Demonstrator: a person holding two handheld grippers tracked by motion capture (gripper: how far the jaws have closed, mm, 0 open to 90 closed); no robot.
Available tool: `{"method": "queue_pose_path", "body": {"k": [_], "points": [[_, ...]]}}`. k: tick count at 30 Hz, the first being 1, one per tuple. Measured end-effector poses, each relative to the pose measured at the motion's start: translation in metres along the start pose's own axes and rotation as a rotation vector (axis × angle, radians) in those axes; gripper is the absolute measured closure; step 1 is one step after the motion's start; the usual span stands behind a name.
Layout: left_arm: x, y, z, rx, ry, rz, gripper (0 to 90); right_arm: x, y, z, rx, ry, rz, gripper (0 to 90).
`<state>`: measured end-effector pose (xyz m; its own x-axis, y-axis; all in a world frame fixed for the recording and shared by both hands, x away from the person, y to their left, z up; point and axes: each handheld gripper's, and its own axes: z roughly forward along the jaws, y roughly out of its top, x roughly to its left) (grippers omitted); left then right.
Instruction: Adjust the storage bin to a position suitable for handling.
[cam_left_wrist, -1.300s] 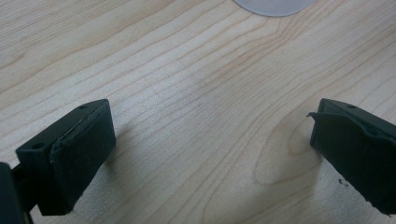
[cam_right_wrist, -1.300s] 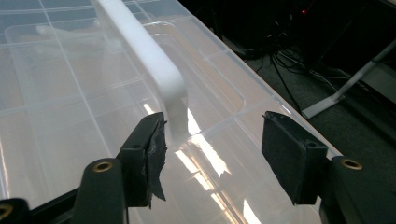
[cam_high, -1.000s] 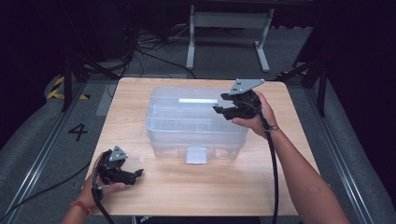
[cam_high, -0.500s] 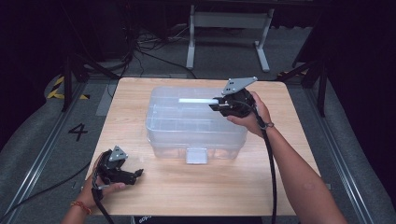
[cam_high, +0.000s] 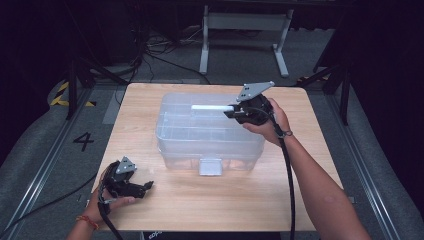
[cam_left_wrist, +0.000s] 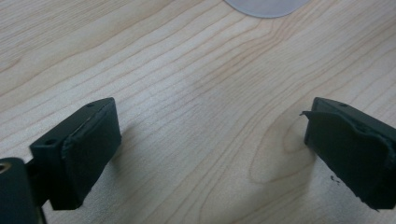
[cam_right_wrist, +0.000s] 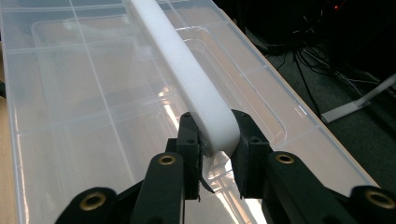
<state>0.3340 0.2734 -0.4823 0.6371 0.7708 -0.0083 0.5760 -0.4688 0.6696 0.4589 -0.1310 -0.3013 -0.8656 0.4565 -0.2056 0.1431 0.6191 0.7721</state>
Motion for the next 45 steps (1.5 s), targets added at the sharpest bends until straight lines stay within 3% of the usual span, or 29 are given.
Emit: {"method": "queue_pose_path", "body": {"k": [7,9,17,21,26,29,37,45], "points": [[0.002,0.004,-0.002,-0.004,0.008,0.000,18.1,-0.002,0.002,0.000,0.005,0.007,0.004,75.3],[0.003,0.006,-0.003,0.000,0.007,0.006,25.6,-0.003,0.002,0.000,0.010,0.012,0.009,75.3],[-0.002,0.026,-0.023,-0.121,0.015,0.017,32.0,-0.008,0.005,0.000,0.017,0.032,0.023,75.4],[-0.007,0.041,-0.031,-0.159,0.016,0.053,34.7,-0.012,0.008,0.000,0.022,0.040,0.036,75.4],[-0.010,0.052,-0.037,-0.200,-0.003,0.049,41.0,-0.016,0.012,0.000,0.035,0.050,0.048,75.3],[-0.012,0.057,-0.037,-0.210,-0.006,0.058,45.0,-0.018,0.014,0.000,0.041,0.056,0.061,75.3],[-0.017,0.069,-0.036,-0.222,0.001,0.081,67.8,-0.021,0.016,0.000,0.043,0.061,0.062,75.2],[-0.019,0.080,-0.034,-0.244,-0.014,0.079,77.6,-0.025,0.020,0.000,0.057,0.066,0.087,75.1]]}}
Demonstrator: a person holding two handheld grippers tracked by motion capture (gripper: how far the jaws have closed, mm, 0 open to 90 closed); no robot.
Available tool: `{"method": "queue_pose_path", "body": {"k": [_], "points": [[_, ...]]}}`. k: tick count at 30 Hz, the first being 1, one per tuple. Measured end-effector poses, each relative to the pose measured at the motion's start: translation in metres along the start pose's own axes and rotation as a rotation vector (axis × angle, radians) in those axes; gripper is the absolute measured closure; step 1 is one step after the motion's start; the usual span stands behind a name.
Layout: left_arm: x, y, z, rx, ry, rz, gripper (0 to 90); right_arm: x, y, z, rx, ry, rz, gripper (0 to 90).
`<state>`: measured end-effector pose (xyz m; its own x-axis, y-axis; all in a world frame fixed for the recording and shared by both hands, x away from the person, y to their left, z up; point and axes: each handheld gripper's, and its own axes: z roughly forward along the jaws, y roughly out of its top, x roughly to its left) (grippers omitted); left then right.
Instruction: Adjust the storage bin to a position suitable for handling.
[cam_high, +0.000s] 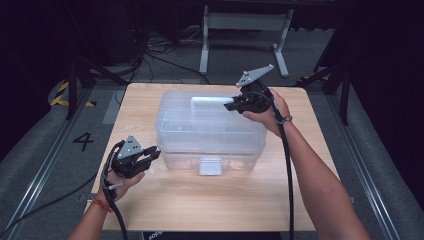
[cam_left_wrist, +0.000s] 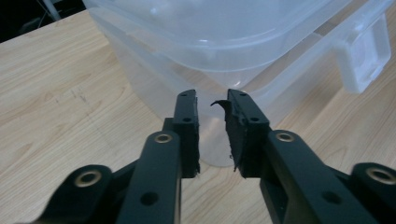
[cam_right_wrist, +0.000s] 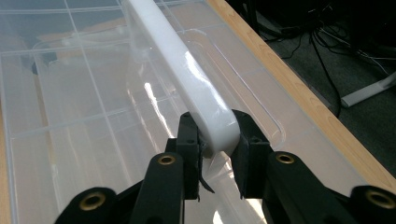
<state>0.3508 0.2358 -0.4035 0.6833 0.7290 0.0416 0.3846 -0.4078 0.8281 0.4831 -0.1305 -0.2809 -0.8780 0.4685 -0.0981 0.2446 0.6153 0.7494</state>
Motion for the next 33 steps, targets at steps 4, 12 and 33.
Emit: {"method": "queue_pose_path", "body": {"k": [4,12,33], "points": [[0.003,0.002,0.000,-0.015,-0.007,-0.017,80.2,-0.002,0.000,0.000,-0.005,0.005,0.006,75.0],[0.004,0.005,0.002,-0.045,-0.017,-0.021,89.3,-0.003,0.001,0.000,-0.006,0.002,0.009,74.7],[0.004,0.013,-0.001,-0.065,-0.013,-0.004,89.9,-0.001,-0.019,-0.048,-0.106,-0.148,0.053,42.9]]}}
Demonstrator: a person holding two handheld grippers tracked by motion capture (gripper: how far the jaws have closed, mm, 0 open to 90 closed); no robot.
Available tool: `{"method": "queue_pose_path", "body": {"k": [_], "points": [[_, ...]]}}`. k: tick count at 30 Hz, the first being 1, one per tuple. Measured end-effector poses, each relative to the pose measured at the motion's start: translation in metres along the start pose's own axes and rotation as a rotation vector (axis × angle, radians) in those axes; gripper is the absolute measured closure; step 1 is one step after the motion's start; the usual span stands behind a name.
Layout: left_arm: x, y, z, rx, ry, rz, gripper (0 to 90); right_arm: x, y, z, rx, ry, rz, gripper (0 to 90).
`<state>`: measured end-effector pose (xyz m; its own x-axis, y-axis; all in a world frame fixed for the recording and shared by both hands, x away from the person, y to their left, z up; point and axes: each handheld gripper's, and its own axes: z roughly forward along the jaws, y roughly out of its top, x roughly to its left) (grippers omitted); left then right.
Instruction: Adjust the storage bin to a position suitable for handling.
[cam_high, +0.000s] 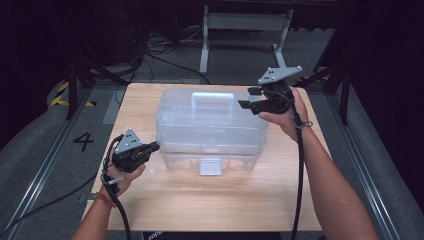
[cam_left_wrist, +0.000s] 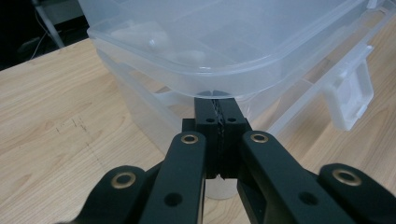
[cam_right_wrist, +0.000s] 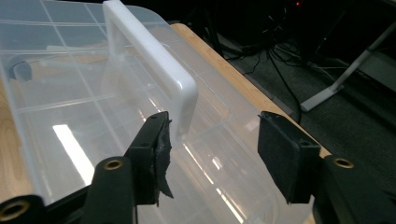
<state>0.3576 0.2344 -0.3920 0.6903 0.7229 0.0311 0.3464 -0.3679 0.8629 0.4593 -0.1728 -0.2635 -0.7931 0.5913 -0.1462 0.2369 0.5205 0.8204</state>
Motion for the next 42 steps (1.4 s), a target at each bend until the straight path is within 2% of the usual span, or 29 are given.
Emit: {"method": "queue_pose_path", "body": {"k": [2,4,8,12,16,19,22,25,31,37,39,42], "points": [[-0.001,0.001,0.000,0.002,0.004,0.002,89.9,0.003,-0.006,-0.011,-0.020,-0.019,0.000,40.6],[-0.001,0.002,0.000,0.002,0.004,0.008,89.9,0.004,-0.009,-0.014,-0.028,-0.023,0.006,38.2],[-0.001,0.005,-0.002,-0.001,0.013,0.015,89.9,0.011,-0.029,-0.033,-0.057,-0.053,0.014,33.2],[0.000,0.008,-0.003,0.000,0.017,0.012,89.9,0.014,-0.050,-0.048,-0.078,-0.050,0.030,33.8],[0.001,0.010,-0.003,0.017,0.026,0.016,89.9,0.015,-0.069,-0.060,-0.141,-0.048,0.046,33.6],[0.000,0.013,-0.003,0.016,0.033,0.016,89.9,0.019,-0.078,-0.067,-0.142,-0.077,0.027,33.6],[0.001,0.015,-0.004,0.017,0.033,0.020,89.9,0.023,-0.086,-0.072,-0.141,-0.078,0.015,33.3],[0.001,0.018,-0.005,0.020,0.038,0.027,89.9,0.029,-0.096,-0.073,-0.127,-0.084,-0.011,33.0],[0.001,0.023,-0.006,0.014,0.036,0.036,89.9,0.037,-0.113,-0.066,-0.104,-0.069,-0.009,32.6],[0.000,0.028,-0.006,0.009,0.037,0.045,89.9,0.037,-0.123,-0.055,-0.083,-0.056,0.004,32.0],[0.000,0.031,-0.006,0.004,0.039,0.047,89.9,0.036,-0.126,-0.050,-0.078,-0.035,0.016,32.6],[0.001,0.033,-0.007,-0.001,0.036,0.054,89.9,0.034,-0.128,-0.043,-0.058,-0.046,0.013,32.6]]}}
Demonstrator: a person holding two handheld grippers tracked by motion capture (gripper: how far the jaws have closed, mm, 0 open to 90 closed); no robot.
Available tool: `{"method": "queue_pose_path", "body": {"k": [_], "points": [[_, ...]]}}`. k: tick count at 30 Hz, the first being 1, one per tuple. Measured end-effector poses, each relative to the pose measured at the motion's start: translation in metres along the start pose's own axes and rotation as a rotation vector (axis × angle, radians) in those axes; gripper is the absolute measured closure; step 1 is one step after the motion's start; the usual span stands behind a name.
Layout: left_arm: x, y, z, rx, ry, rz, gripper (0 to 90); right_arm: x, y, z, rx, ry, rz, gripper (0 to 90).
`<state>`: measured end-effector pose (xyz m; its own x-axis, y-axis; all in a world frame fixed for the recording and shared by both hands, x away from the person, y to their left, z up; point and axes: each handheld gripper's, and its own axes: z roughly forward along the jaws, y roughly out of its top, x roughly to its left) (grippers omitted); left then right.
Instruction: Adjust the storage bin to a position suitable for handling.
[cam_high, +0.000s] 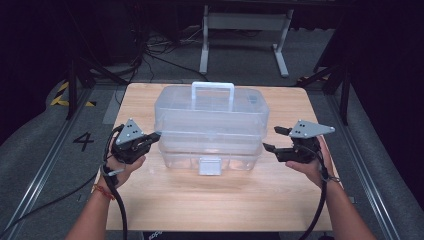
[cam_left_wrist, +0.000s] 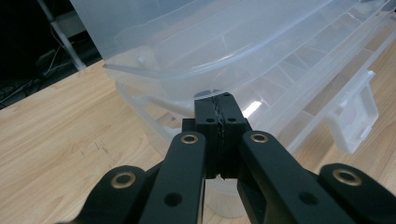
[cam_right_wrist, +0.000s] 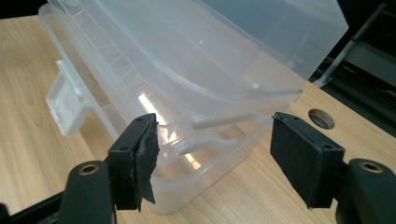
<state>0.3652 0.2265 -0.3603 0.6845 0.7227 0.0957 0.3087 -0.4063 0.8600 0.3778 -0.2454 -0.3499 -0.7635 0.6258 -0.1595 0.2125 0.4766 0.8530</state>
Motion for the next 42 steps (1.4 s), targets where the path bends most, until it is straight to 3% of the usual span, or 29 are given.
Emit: {"method": "queue_pose_path", "body": {"k": [4,7,12,17,23,24,34,38,42], "points": [[0.000,0.001,0.000,0.001,-0.002,0.003,89.9,-0.003,-0.003,0.009,0.018,-0.038,-0.005,36.6],[0.000,0.000,0.000,-0.001,-0.004,0.008,89.8,-0.006,-0.008,0.018,0.024,-0.092,-0.016,38.7],[0.000,-0.003,0.002,-0.001,-0.013,0.004,89.8,-0.009,-0.009,0.025,-0.033,-0.105,0.004,43.7],[0.000,-0.001,0.001,-0.004,-0.002,0.012,89.4,-0.009,-0.006,0.028,-0.057,-0.114,-0.012,47.0],[-0.001,-0.003,-0.006,-0.009,0.016,0.041,84.0,-0.011,-0.005,0.026,-0.108,-0.123,0.002,47.3],[-0.002,-0.005,-0.007,-0.019,0.017,0.030,82.1,-0.011,-0.004,0.025,-0.122,-0.124,0.009,47.8],[0.000,-0.038,-0.021,0.040,0.013,0.033,72.6,-0.014,0.003,0.024,-0.166,-0.156,0.025,51.3],[-0.002,-0.060,-0.020,0.120,-0.011,0.040,68.8,-0.017,0.005,0.024,-0.180,-0.154,0.034,53.2],[-0.005,-0.075,-0.018,0.157,-0.029,0.026,64.4,-0.018,0.008,0.024,-0.193,-0.168,0.034,54.4]]}}
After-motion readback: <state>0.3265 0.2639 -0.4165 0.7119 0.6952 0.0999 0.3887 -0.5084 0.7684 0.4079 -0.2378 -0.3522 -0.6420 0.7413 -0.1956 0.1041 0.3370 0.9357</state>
